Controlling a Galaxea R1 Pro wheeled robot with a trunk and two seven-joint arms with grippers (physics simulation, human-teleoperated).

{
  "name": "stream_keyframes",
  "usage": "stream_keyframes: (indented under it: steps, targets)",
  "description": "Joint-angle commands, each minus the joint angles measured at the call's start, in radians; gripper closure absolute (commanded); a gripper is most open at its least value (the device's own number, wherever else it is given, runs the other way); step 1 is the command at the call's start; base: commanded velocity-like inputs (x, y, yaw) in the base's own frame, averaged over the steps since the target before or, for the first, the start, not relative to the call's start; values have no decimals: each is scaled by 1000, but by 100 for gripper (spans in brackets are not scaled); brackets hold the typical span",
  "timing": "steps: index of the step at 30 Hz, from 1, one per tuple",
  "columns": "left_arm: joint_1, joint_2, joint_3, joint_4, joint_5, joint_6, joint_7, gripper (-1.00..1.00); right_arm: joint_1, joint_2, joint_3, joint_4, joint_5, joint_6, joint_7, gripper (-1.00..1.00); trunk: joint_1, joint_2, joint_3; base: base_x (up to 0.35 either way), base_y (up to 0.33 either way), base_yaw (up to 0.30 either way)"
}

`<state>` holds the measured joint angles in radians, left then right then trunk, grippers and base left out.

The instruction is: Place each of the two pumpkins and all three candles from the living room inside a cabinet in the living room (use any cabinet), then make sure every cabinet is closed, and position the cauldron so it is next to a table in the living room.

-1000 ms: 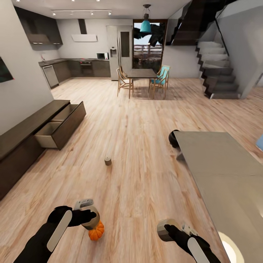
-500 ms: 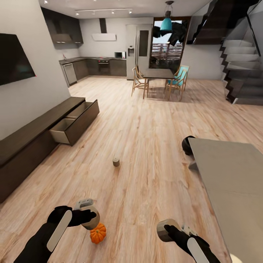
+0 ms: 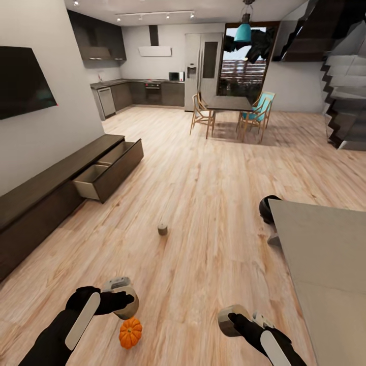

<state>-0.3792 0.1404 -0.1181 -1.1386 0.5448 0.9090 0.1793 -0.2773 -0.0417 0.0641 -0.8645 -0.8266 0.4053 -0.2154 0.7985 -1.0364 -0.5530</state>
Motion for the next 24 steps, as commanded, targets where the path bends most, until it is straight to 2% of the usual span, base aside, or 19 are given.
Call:
stream_keyframes:
  steps: [1, 24]
  targets:
    - [-1, 1, -3, -1, 10, 2, 11, 100, 0, -1, 4, -2, -11, 1, -9, 100, 0, -1, -1, 133, -43, 64]
    - [-1, 1, -5, -1, 10, 2, 12, 100, 0, -1, 5, -2, -11, 1, -9, 100, 0, -1, -1, 111, -90, 21]
